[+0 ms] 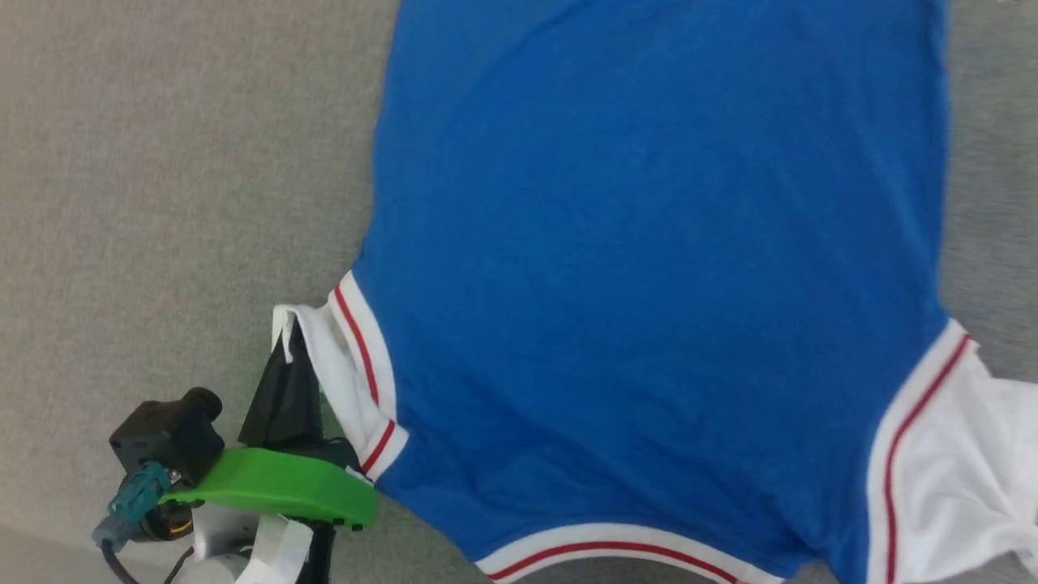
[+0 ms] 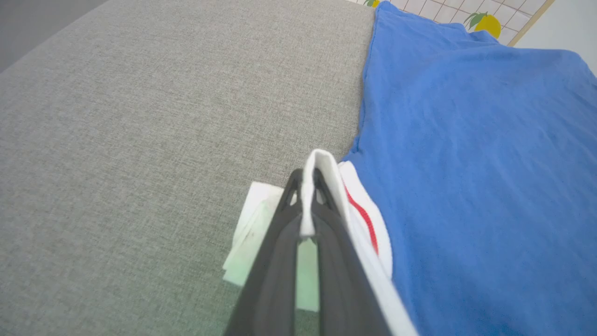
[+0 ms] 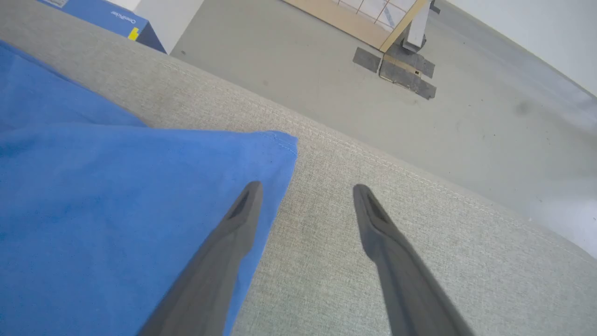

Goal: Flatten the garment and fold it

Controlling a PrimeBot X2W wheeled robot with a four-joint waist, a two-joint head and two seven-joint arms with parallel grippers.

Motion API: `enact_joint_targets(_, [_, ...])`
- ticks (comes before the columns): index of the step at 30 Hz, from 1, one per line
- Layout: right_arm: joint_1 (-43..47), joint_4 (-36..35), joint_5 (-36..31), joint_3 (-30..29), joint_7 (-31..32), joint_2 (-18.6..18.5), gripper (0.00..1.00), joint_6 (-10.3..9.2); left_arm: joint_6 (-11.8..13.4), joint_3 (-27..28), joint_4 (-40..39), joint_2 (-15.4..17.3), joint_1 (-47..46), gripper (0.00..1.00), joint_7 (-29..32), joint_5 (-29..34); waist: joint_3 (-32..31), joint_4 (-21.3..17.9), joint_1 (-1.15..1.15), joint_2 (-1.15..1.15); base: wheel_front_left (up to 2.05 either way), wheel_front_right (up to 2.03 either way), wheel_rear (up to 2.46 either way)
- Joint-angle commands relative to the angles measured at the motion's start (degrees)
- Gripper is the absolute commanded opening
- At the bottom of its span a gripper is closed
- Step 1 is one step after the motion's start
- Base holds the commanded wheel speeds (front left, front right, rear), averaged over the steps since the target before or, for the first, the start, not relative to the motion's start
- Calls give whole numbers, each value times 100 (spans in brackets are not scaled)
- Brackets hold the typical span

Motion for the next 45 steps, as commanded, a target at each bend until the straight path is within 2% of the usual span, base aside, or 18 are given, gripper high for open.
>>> enact_joint_targets(1, [-125,38,-57,71,115,-39,100,-8,21,-12,-78,-4,-104,0,-48,62,439,413,-1,0,0,0,0])
enact_joint_targets(15, [-128,12,26,374,1016,-150,100,-8,3,-186,-506,-48,-182,0,-100,153,801,555,-1,0,0,0,0])
enact_joint_targets(16, [-109,3,60,381,1098,-146,71,-8,3,-192,-513,-48,-184,0,-103,155,806,548,-1,0,0,0,0])
enact_joint_targets(18, [-103,-64,97,392,1159,-158,0,-8,-9,-205,-519,-46,-199,0,-110,158,805,538,-1,0,0,0,0])
enact_joint_targets(23, [-76,-205,115,347,1270,-227,0,-8,-12,-209,-487,-32,-212,0,-114,159,667,482,-1,0,0,0,0])
enact_joint_targets(27, [-36,-330,34,213,1108,-215,0,-8,-20,-189,-441,5,-220,0,-94,144,459,378,-1,0,0,0,0])
enact_joint_targets(35, [145,-348,196,-5,670,-1,0,-8,-54,-154,-185,111,-255,0,46,71,-349,-70,-1,0,0,0,0])
enact_joint_targets(40, [495,-402,549,266,691,-84,0,-8,-67,-125,-5,218,-199,0,165,23,-955,-478,-1,0,0,0,0])
enact_joint_targets(45, [1133,-760,1092,630,644,-296,0,-8,-49,-119,70,320,-117,0,301,2,-1471,-880,-1,0,0,0,0])
